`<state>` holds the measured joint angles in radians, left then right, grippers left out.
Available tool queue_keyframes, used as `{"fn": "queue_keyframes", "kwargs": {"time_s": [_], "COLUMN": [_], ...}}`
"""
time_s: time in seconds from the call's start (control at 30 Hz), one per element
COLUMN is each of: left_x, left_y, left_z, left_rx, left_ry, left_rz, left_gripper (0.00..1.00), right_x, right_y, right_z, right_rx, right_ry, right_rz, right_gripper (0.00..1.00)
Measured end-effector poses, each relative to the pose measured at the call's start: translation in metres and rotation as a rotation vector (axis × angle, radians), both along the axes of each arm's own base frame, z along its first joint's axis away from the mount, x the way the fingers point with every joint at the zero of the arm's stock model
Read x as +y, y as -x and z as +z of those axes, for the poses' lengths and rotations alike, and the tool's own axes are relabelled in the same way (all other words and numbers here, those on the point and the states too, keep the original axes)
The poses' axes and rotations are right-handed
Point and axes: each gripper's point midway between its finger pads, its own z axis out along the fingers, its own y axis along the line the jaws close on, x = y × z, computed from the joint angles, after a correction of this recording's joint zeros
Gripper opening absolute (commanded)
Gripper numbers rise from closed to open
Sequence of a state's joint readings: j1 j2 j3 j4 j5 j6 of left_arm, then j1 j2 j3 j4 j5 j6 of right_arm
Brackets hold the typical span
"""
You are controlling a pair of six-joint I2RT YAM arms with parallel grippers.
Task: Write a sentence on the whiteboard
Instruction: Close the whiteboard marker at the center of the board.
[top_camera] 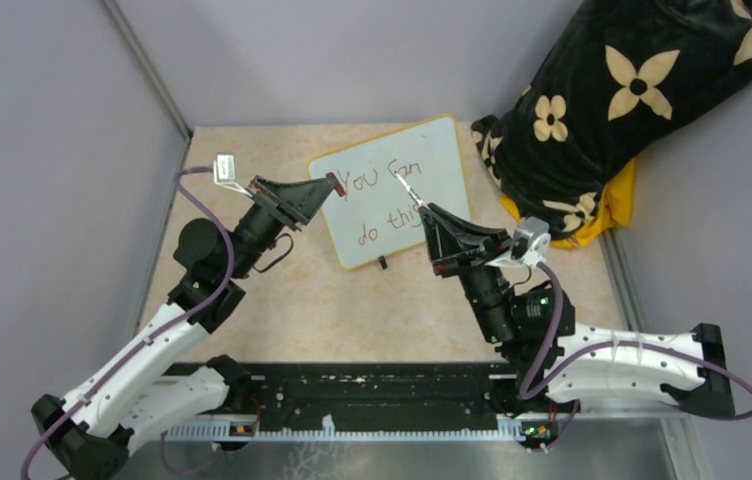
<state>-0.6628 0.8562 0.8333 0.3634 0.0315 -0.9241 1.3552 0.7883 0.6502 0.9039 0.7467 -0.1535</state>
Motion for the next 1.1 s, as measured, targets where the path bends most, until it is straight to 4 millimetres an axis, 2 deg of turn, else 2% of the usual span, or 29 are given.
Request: {"fn": "queue_keyframes", "kwargs": {"time_s": [0.17,0.27,0.5,0.6,0.7,0.87,1.1], "left_x": [0.005,0.011,0.024,0.03,0.036,0.047,0.05], "left_y": [0.01,0.017,0.028,0.031,0.035,0.04,0.041], "left_z": [0.009,0.015,0.028,0.032,0.036,0.043,0.045], "left_rx": [-0.009,-0.012,-0.019,-0.021,-0.028,-0.037,0.017], "left_ry": [0.087,0.136,0.223,0.25,0.269,0.306,0.372], "left_rz": [-0.028,-0.038,-0.044,-0.035,-0.023,-0.003,-0.026], "left_gripper": [0.0,0.0,0.0,0.0,0.0,0.0,0.0], "right_x": [0.021,0.036,0.072,0.081,0.086,0.081,0.083], "right_y": [0.004,0.006,0.035,0.044,0.049,0.05,0.051], "right_z": [-0.001,-0.009,-0.007,-0.005,-0.002,0.004,0.007], "right_rx": [-0.021,-0.022,-0.119,-0.165,-0.198,-0.218,-0.248], "right_ry": [0.022,0.055,0.118,0.143,0.156,0.141,0.119], "right_rz": [0.054,0.071,0.106,0.095,0.086,0.067,0.049], "right_gripper": [0.0,0.0,0.0,0.0,0.0,0.0,0.0]}}
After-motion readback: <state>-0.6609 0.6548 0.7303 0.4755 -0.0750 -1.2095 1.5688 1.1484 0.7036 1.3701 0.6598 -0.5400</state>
